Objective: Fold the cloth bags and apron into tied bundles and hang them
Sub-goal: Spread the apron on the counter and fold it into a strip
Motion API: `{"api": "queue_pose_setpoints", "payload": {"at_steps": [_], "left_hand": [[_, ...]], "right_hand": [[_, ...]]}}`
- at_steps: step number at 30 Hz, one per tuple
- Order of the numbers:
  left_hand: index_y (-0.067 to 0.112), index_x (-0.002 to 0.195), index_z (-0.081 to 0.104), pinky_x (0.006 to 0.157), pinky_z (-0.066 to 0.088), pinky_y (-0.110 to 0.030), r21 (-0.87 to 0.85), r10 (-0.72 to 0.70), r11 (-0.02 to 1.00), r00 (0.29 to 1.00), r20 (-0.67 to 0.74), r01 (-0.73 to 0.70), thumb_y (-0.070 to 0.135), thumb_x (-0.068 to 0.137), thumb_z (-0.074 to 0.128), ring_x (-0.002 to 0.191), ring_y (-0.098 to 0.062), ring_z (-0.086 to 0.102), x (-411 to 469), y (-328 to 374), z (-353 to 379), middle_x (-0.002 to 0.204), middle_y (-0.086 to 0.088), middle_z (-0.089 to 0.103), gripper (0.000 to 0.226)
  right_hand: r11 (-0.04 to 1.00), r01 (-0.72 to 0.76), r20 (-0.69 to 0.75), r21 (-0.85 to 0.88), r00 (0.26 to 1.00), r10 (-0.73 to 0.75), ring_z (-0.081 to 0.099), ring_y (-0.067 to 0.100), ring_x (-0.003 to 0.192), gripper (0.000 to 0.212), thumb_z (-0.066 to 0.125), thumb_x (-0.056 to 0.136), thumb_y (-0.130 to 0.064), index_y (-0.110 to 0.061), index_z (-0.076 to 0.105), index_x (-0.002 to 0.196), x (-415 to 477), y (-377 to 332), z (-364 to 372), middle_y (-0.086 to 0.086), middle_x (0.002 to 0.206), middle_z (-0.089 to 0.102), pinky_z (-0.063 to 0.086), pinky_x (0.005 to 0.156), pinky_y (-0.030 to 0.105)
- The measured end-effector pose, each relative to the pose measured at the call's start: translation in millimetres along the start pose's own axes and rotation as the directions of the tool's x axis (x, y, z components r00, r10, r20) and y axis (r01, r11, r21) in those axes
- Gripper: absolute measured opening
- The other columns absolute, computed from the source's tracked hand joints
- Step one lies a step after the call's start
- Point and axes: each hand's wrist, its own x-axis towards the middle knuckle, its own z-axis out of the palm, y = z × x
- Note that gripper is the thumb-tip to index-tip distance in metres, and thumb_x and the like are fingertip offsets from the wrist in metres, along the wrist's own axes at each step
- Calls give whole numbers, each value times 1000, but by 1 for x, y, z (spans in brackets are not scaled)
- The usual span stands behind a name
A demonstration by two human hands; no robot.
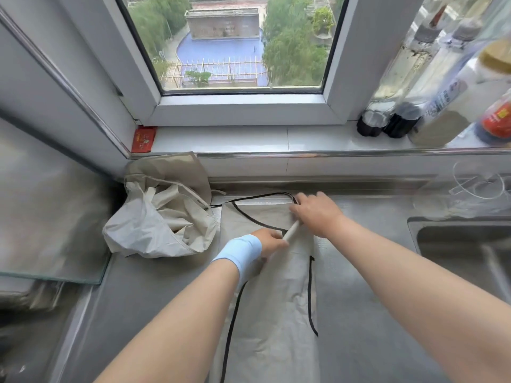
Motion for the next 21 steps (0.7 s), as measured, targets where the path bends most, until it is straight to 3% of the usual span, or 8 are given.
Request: {"api": "queue_pose_setpoints", "payload": {"at_steps": [3, 6, 8, 10, 13, 15, 18, 21], "left_hand": [[27, 84, 58, 59, 36, -24, -161, -56, 985, 996, 69, 67, 45, 91, 46, 57, -16, 47, -3, 5, -1, 79, 3, 54, 23], [23, 80, 59, 70, 44, -28, -393, -83, 911, 990, 118, 123, 47, 86, 42, 69, -19, 51, -5, 8, -2, 83, 3, 58, 29], [23, 80, 58, 65, 42, -27, -460, -62, 882, 993, 96, 100, 47, 80, 45, 70, -20, 49, -6, 7, -1, 84, 2, 57, 28], [22, 95, 56, 54, 31, -23, -524, -21, 851, 999, 48, 44, 36, 81, 51, 59, -16, 41, -8, 7, 0, 82, 1, 51, 20], [29, 116, 51, 47, 24, -23, -634, 46, 773, 998, 45, -7, 22, 82, 56, 53, -11, 34, -11, 4, -2, 77, 1, 44, 35], [27, 110, 60, 49, 26, -23, -568, 96, 821, 994, 57, -47, 28, 80, 61, 54, -12, 34, -16, 3, -9, 71, 3, 41, 30], [23, 82, 64, 54, 32, -25, -224, 132, 964, 989, -65, -144, 37, 83, 68, 57, -12, 40, -30, 6, -27, 65, 5, 46, 14], [22, 59, 49, 57, 34, -25, -36, 221, 973, 967, -125, -227, 40, 80, 69, 55, -16, 37, -37, 2, -48, 57, 5, 43, 35]], "right_hand": [[1000, 16, -39, -20, 999, -16, 62, 27, 96, 26, 50, 91, -12, -19, 60, 113, -1, 4, -4, 7, 117, 52, 28, 73, 35], [990, 9, -116, 144, 993, 8, 61, 26, 79, 28, 50, 81, -2, -21, 59, 99, -2, 4, -10, 1, 104, 57, 27, 69, 32], [966, 18, -154, 259, 988, 23, 56, 28, 75, 29, 49, 77, 1, -25, 53, 89, -5, 2, -13, -4, 95, 56, 26, 67, 31], [919, 32, -208, 393, 976, 56, 49, 28, 70, 32, 50, 76, 1, -30, 46, 80, -9, -1, -13, -6, 88, 50, 26, 64, 29], [818, 52, -292, 573, 945, 145, 49, 25, 70, 33, 52, 75, 2, -30, 46, 73, -16, -5, -14, -8, 86, 52, 32, 57, 29], [788, 23, -291, 615, 936, 199, 54, 24, 76, 28, 51, 74, 1, -27, 55, 75, -18, -6, -15, -7, 89, 56, 38, 58, 30], [826, -63, -238, 560, 943, 234, 59, 23, 86, 25, 50, 78, -4, -25, 63, 85, -21, -7, -18, -7, 94, 59, 38, 62, 29], [825, -91, -228, 557, 939, 258, 61, 30, 88, 26, 50, 82, -6, -23, 59, 99, -24, -13, -22, -3, 102, 59, 45, 64, 34]]}}
